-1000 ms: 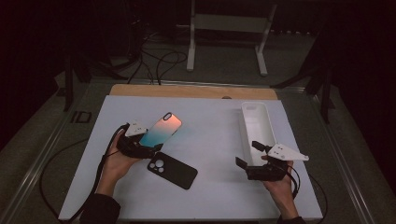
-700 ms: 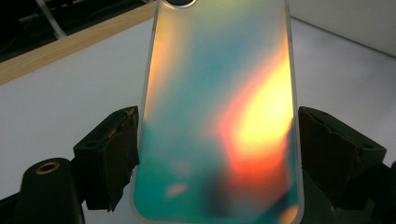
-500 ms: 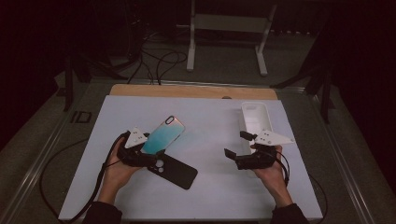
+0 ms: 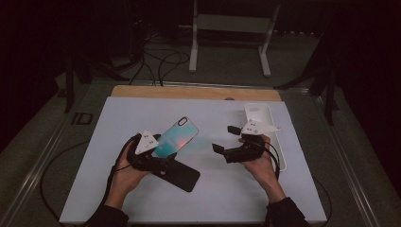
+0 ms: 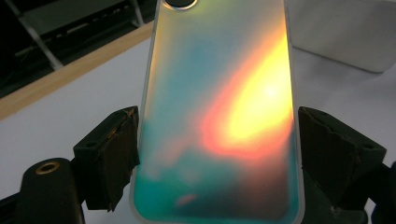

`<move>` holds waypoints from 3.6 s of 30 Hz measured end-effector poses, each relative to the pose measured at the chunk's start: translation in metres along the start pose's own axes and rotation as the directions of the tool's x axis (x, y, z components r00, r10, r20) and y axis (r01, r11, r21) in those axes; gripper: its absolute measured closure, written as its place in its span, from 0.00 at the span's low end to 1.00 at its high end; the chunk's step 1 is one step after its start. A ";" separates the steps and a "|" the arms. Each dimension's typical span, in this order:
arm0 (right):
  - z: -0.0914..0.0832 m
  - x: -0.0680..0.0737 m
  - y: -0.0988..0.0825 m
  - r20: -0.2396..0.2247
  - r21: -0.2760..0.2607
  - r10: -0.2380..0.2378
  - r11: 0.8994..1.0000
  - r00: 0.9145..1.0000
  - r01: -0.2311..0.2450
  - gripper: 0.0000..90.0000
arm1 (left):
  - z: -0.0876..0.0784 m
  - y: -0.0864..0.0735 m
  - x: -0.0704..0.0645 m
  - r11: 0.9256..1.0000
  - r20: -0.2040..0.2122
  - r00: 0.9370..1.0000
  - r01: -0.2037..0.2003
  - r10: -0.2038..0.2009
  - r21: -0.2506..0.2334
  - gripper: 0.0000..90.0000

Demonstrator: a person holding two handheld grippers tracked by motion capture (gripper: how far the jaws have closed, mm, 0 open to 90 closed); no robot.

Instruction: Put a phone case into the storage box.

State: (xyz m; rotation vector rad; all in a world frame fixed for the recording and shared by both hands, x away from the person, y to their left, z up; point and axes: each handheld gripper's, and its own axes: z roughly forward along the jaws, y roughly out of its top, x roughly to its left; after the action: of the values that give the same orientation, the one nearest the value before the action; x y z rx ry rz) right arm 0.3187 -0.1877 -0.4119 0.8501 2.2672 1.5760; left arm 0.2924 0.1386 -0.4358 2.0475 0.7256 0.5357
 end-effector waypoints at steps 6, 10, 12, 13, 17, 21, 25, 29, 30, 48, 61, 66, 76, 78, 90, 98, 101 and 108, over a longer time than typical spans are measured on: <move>0.018 0.006 0.005 -0.043 0.021 0.031 0.999 0.999 -0.030 0.10 | 0.006 0.010 -0.011 1.000 0.017 1.000 -0.023 0.024 -0.021 0.19; 0.026 0.009 0.008 -0.062 0.032 0.053 0.998 0.997 -0.051 0.10 | 0.008 0.015 -0.017 0.999 0.022 0.999 -0.035 0.035 -0.033 0.19; 0.030 0.010 0.009 -0.072 0.040 0.076 0.997 0.994 -0.073 0.10 | 0.009 0.018 -0.019 0.998 0.027 0.999 -0.042 0.043 -0.035 0.19; 0.031 0.011 0.009 -0.077 0.044 0.086 0.996 0.993 -0.083 0.13 | 0.009 0.018 -0.019 0.998 0.027 0.999 -0.042 0.043 -0.035 0.19; 0.035 0.012 0.009 -0.100 0.050 0.103 0.994 0.990 -0.098 0.18 | 0.012 0.022 -0.023 0.998 0.031 0.998 -0.052 0.053 -0.043 0.19; 0.039 0.012 0.010 -0.098 0.070 0.142 0.988 0.985 -0.135 0.32 | 0.014 0.024 -0.027 0.997 0.030 0.998 -0.057 0.059 -0.048 0.19; 0.044 0.011 0.009 -0.129 0.079 0.198 0.979 0.972 -0.189 0.47 | 0.017 0.026 -0.030 0.997 0.022 0.998 -0.065 0.066 -0.048 0.19; 0.048 0.011 0.010 -0.146 0.078 0.243 0.969 0.959 -0.234 0.57 | 0.019 0.026 -0.032 0.997 0.011 0.998 -0.056 0.056 -0.062 0.19; 0.048 0.011 0.010 -0.153 0.070 0.251 0.968 0.956 -0.243 0.61 | 0.020 0.026 -0.032 0.997 0.009 0.999 -0.052 0.053 -0.063 0.19; 0.053 0.019 0.015 -0.194 0.060 0.288 0.958 0.938 -0.282 0.97 | 0.020 0.018 -0.025 0.997 0.054 0.999 0.002 0.002 -0.073 0.25; 0.045 0.015 0.017 -0.173 0.058 0.228 0.973 0.958 -0.221 0.97 | 0.009 0.009 -0.010 0.997 0.089 0.994 0.062 -0.058 -0.040 0.19; 0.042 0.017 0.020 -0.165 0.059 0.184 0.983 0.969 -0.176 0.96 | 0.006 0.004 -0.006 0.996 0.096 0.992 0.081 -0.077 -0.040 0.21; 0.037 0.029 0.025 -0.223 0.055 0.073 0.997 0.972 -0.063 0.96 | 0.003 -0.008 -0.003 0.995 0.142 0.986 0.097 -0.093 -0.024 0.27; 0.037 0.031 0.025 -0.244 0.056 0.054 0.998 0.968 -0.042 0.96 | 0.003 -0.008 -0.004 0.996 0.160 0.984 0.088 -0.084 -0.020 0.27; 0.042 0.041 0.025 -0.396 0.066 -0.008 0.997 0.918 0.038 0.96 | 0.009 -0.009 -0.011 0.998 0.301 0.952 0.064 -0.056 -0.016 0.41; 0.047 0.041 0.022 -0.446 0.074 -0.010 0.996 0.895 0.048 0.96 | 0.010 -0.010 -0.013 0.997 0.382 0.923 0.065 -0.048 -0.031 0.51; 0.047 0.039 0.021 -0.451 0.078 -0.008 0.996 0.893 0.048 0.96 | 0.009 -0.011 -0.013 0.998 0.406 0.913 0.059 -0.040 -0.035 0.60; 0.047 0.035 0.020 -0.412 0.092 -0.020 0.994 0.911 0.063 0.71 | 0.011 -0.014 -0.013 0.999 0.421 0.907 0.038 -0.022 -0.031 0.83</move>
State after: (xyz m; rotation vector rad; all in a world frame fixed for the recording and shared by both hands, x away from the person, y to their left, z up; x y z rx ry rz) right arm 0.3219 -0.1259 -0.4075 0.5222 2.6524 1.7671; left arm 0.2859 0.1297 -0.4547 2.0169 0.4799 0.0767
